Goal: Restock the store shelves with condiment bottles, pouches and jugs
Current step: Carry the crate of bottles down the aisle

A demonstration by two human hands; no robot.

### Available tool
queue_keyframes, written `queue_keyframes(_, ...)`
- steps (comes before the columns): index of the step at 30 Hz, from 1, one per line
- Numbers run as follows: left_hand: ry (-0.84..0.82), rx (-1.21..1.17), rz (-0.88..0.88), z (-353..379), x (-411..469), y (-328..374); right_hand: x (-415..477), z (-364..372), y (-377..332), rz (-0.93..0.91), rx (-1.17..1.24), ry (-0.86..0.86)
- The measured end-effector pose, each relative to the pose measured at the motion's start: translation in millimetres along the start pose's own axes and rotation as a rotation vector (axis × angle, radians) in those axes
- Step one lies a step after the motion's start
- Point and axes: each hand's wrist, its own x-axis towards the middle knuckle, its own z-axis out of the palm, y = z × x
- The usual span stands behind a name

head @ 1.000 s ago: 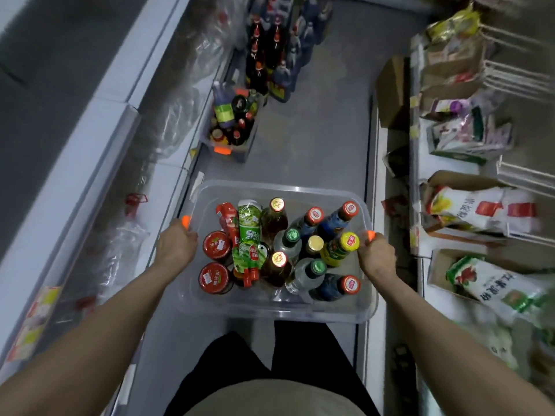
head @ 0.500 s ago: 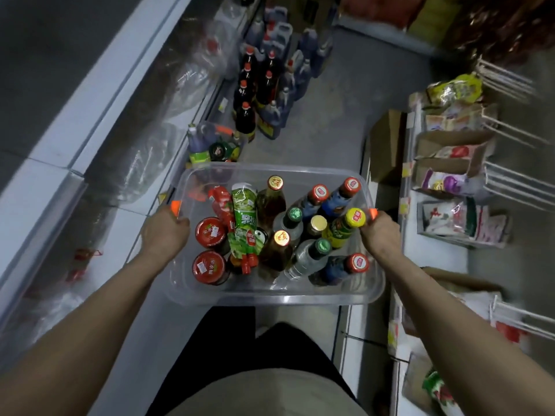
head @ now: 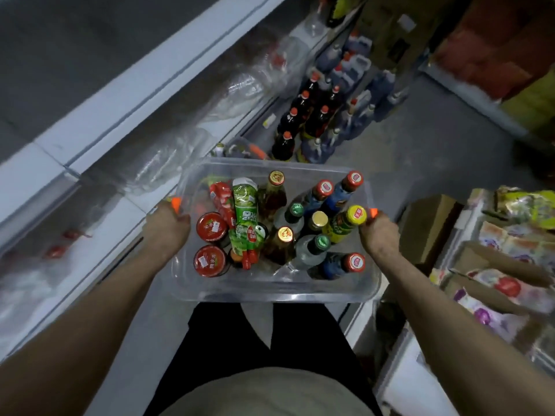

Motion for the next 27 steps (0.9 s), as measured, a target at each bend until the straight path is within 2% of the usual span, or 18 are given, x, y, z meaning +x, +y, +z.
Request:
queue_keyframes(6, 0.023, -0.180, -0.254, 24, -19, -14, 63, -1, -46, -0.216, -0.135, -0.099)
queue_keyframes(11, 0.094, -0.279, -0.482, 35, -48, -54, 75, 35, -91, -0.394, -0.227, -0.204)
queue_keyframes(20, 0.165, -0.312, -0.655, 26, -72, -161, 24, 130, -134, -0.507, -0.354, -0.352)
queue_keyframes(27, 0.204, -0.323, -0.731, 1, -64, -257, -39, 215, -180, -0.598, -0.401, -0.370)
